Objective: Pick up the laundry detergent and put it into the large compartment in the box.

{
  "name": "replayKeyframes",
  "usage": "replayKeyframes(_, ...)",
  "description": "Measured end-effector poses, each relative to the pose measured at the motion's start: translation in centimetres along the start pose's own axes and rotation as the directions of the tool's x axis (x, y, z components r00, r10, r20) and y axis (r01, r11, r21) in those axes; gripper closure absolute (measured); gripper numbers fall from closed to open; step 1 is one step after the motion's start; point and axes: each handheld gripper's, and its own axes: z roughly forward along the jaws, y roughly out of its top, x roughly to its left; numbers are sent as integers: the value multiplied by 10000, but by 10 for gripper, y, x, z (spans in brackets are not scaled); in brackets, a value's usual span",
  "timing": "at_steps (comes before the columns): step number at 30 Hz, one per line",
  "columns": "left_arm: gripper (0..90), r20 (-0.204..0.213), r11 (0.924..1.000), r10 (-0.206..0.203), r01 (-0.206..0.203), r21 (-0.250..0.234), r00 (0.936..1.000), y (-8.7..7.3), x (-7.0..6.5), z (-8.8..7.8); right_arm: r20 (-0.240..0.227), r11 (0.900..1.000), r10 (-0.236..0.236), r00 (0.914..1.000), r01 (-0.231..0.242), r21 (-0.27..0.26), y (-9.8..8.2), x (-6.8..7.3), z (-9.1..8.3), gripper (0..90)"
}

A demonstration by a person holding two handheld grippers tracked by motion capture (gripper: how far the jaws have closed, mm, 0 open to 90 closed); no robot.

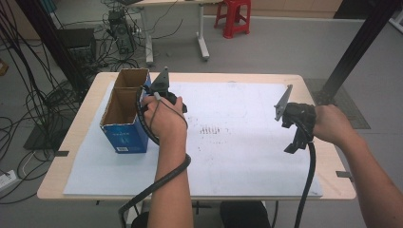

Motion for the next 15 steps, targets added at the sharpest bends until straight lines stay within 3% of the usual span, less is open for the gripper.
replayKeyframes(10, 328, 134, 9998, -204, 203, 74, 9997, 0, 2, 1, 3, 10000, -16, 10000, 16, 45, 1, 0, 0, 37)
replayKeyframes(15, 340, 127, 9994, -326, 326, 68, 9994, -1, 1, 1, 32, 10000, -50, 10000, 49, 47, 1, 0, 0, 36)
